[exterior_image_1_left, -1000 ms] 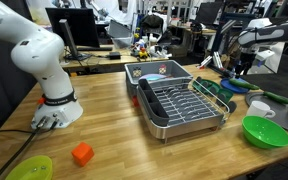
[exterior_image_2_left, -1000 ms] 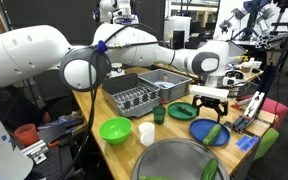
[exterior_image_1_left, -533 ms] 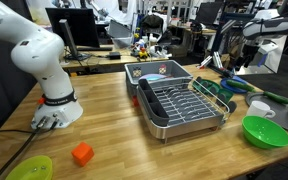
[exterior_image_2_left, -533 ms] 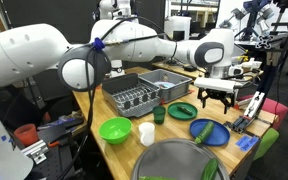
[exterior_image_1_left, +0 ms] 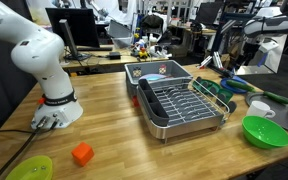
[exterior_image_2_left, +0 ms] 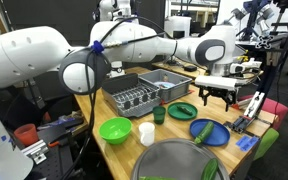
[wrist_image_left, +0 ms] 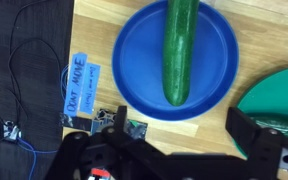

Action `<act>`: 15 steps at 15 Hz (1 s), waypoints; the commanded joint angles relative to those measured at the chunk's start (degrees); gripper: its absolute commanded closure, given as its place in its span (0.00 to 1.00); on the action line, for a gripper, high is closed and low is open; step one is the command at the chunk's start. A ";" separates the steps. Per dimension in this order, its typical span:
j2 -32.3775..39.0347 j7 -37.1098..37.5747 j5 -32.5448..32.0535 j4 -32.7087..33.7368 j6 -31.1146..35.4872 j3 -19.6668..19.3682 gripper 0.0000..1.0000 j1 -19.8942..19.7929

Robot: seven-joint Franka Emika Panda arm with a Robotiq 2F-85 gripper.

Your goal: Put the green object onto the blue plate.

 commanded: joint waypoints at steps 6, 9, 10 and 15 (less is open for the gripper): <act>0.59 0.00 0.00 0.89 -0.13 -0.01 0.00 0.00; 0.59 0.00 0.00 0.90 -0.15 -0.01 0.00 0.01; 0.59 0.01 0.00 0.90 -0.15 -0.01 0.00 0.01; 0.59 0.01 0.00 0.90 -0.17 -0.01 0.00 0.01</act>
